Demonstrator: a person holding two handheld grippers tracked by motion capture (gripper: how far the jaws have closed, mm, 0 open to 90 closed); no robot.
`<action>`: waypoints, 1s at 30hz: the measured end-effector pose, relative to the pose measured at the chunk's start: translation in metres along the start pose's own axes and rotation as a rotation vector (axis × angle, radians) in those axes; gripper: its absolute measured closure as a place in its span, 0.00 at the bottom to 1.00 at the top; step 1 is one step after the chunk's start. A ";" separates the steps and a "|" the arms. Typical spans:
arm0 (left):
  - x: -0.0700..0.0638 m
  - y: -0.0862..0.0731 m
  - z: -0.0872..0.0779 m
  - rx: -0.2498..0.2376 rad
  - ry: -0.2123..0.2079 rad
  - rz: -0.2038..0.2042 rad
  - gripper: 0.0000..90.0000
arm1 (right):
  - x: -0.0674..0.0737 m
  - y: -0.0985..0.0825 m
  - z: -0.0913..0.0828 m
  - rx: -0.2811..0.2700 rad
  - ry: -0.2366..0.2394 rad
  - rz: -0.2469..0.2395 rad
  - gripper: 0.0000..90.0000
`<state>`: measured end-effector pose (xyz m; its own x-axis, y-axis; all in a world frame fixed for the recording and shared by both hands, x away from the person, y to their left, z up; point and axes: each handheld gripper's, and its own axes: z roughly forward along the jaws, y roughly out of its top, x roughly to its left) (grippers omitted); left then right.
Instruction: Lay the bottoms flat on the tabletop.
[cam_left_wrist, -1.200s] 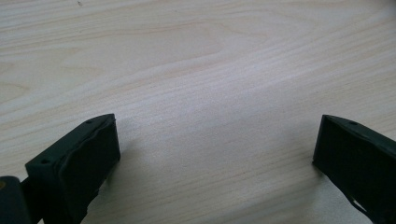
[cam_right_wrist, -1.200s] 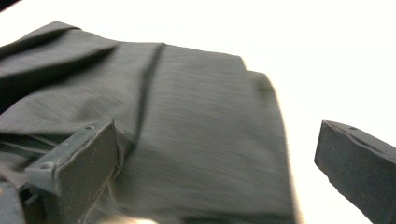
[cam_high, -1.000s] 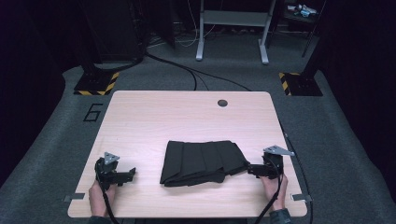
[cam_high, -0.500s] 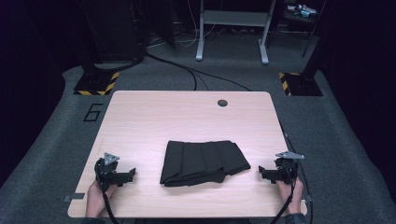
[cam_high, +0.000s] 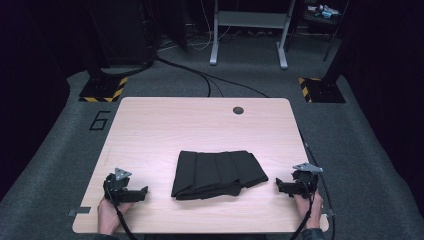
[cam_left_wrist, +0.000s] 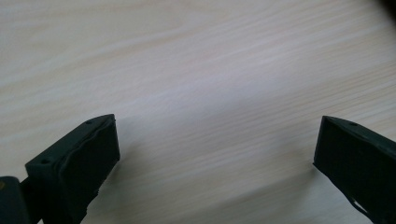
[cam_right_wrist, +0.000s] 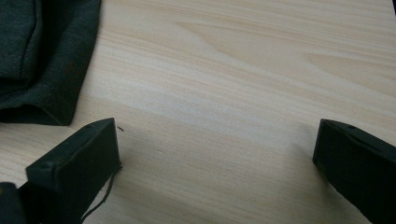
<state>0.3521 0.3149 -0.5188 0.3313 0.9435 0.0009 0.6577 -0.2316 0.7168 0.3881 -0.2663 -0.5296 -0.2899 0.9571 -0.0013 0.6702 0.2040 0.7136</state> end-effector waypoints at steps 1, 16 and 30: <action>-0.004 0.003 -0.002 -0.027 -0.009 0.006 0.00 | 0.000 0.000 0.000 0.000 -0.001 0.001 0.00; -0.086 0.070 -0.015 -0.160 -0.215 0.201 0.00 | -0.001 0.000 0.000 -0.002 -0.019 0.025 0.00; -0.158 0.094 0.011 -0.140 -0.328 0.334 0.00 | -0.001 0.000 0.000 -0.003 -0.019 0.024 0.00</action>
<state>0.3687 0.1411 -0.4593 0.7192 0.6935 0.0435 0.3892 -0.4538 0.8016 0.3884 -0.2668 -0.5297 -0.2607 0.9654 0.0030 0.6746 0.1799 0.7159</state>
